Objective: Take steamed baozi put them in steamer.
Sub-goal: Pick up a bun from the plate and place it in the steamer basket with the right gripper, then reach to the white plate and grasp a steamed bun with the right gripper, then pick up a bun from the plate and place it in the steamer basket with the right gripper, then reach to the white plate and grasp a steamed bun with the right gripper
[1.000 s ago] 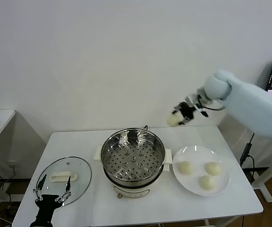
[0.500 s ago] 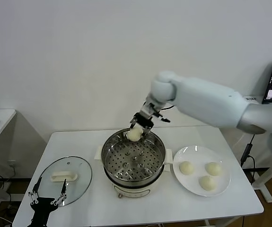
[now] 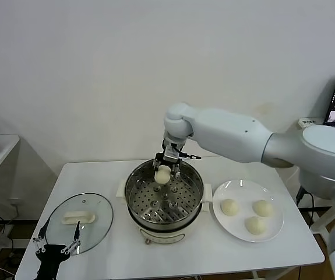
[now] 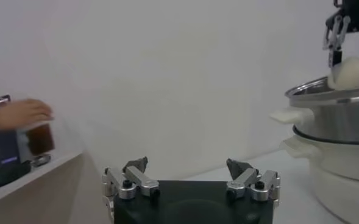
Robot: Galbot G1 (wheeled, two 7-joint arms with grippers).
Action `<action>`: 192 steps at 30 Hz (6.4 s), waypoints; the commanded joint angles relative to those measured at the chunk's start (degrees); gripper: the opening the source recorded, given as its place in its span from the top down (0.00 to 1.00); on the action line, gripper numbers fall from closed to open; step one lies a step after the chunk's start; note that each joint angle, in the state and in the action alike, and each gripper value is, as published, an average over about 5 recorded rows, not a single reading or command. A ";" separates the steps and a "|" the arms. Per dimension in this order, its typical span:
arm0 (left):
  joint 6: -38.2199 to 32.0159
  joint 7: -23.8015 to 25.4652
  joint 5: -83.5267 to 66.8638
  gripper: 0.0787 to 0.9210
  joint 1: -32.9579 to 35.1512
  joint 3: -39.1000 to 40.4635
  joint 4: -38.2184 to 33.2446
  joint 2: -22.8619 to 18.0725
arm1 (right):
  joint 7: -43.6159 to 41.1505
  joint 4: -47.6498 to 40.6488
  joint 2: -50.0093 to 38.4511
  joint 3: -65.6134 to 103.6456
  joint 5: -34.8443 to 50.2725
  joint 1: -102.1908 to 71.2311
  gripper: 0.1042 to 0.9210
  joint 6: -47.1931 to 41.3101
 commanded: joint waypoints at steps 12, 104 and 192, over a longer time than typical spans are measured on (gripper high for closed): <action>-1.35 -0.23 1.30 0.12 0.36 -0.61 0.64 -0.25 | 3.41 -7.88 4.15 2.98 -7.93 -4.63 0.29 5.97; -1.02 -0.42 1.41 0.12 -0.07 -2.84 0.12 -0.08 | -1.34 10.76 -31.02 21.56 2.48 -27.71 0.44 -45.64; -1.50 -0.53 2.15 0.12 -5.98 -1.78 4.96 1.14 | -14.14 35.58 -48.81 -2.83 20.81 9.77 0.12 -52.68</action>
